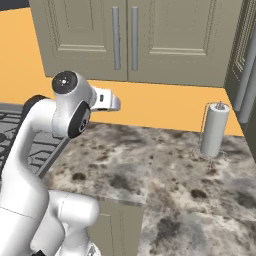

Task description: Open the cabinet. Pick the peach and peach from the cabinet and place them into the bowl. Then close the cabinet.

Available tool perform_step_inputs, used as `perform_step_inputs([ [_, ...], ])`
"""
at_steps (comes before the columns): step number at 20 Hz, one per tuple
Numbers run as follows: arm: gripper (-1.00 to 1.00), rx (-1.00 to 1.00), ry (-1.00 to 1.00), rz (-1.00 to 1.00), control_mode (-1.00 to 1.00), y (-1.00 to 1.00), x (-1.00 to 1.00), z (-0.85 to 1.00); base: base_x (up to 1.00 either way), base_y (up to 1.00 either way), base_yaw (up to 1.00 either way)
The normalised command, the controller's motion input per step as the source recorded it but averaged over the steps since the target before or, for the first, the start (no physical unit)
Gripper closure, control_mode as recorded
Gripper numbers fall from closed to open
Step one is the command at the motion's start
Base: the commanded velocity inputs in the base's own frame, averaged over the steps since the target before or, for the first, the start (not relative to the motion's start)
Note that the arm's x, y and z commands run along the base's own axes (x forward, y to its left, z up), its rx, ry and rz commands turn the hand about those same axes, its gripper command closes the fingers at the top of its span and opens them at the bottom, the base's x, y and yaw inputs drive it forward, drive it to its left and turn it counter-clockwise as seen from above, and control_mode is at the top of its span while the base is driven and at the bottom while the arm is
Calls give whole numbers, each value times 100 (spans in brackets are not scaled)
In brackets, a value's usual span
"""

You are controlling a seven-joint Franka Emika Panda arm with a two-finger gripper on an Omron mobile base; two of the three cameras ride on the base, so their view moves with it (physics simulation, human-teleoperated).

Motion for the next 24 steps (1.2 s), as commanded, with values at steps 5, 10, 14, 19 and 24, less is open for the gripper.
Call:
perform_step_inputs([
  [5,-100,0,-43,-5,-100,-1,0,51,0,0,0],
  [10,-100,0,-45,-7,-100,0,0,59,0,0,0],
  [14,-100,0,-44,-8,-100,0,0,62,0,0,0],
  [19,-100,0,-30,-8,-100,0,0,56,0,0,0],
  [24,-100,5,-1,-1,-100,-1,9,23,0,0,0],
])
